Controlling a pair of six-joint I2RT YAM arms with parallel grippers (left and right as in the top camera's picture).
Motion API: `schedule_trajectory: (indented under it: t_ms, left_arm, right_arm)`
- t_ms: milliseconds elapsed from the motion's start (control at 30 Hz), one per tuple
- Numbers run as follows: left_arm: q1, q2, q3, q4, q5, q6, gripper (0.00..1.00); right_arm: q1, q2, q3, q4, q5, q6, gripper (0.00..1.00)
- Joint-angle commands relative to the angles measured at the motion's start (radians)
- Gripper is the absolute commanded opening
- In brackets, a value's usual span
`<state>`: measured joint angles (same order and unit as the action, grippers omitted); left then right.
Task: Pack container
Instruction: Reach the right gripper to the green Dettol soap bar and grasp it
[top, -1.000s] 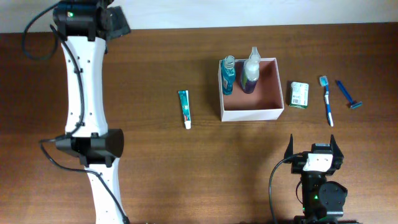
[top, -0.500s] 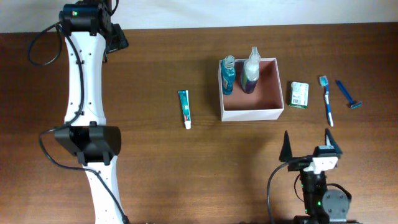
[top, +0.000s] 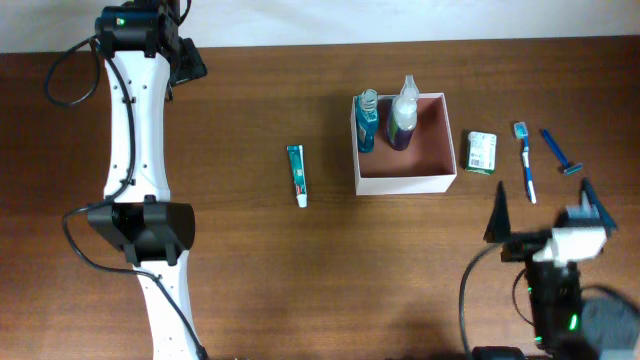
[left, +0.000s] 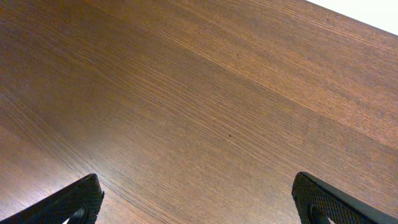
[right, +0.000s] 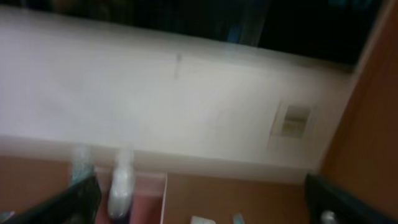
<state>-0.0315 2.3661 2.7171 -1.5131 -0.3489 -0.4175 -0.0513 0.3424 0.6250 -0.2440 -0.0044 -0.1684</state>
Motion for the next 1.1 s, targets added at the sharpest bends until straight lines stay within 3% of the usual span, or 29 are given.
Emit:
schedule_trajectory:
  t_ms: [0,67,200,300,533,900,1067]
  left_arm:
    - [0.002,0.008,-0.002,0.002,-0.007,-0.016,1.0]
    - [0.002,0.008,-0.002,0.002,-0.007,-0.016,0.99]
    - [0.002,0.008,-0.002,0.001,-0.007,-0.016,0.99]
    - [0.002,0.008,-0.002,0.002,-0.007,-0.016,0.99]
    - [0.002,0.008,-0.002,0.002,-0.007,-0.016,1.0]
    - [0.002,0.008,-0.002,0.002,-0.007,-0.016,0.99]
    - [0.002,0.008,-0.002,0.001,-0.007,-0.016,0.99]
  right_arm:
    - [0.005,0.224,0.224,-0.354,-0.029,-0.045,0.99]
    - [0.005,0.382,0.327,-0.504,-0.025,-0.039,0.99]
    - [0.005,0.677,0.546,-0.586,-0.026,0.061,0.99]
    - [0.003,0.949,0.808,-0.697,-0.026,0.126,0.99]
    - [0.003,1.423,1.29,-1.05,-0.029,0.125,0.99]
    - [-0.117,1.725,1.334,-1.069,-0.09,0.13,0.99]
    - [-0.173,1.778,1.333,-1.008,-0.107,0.222,0.99]
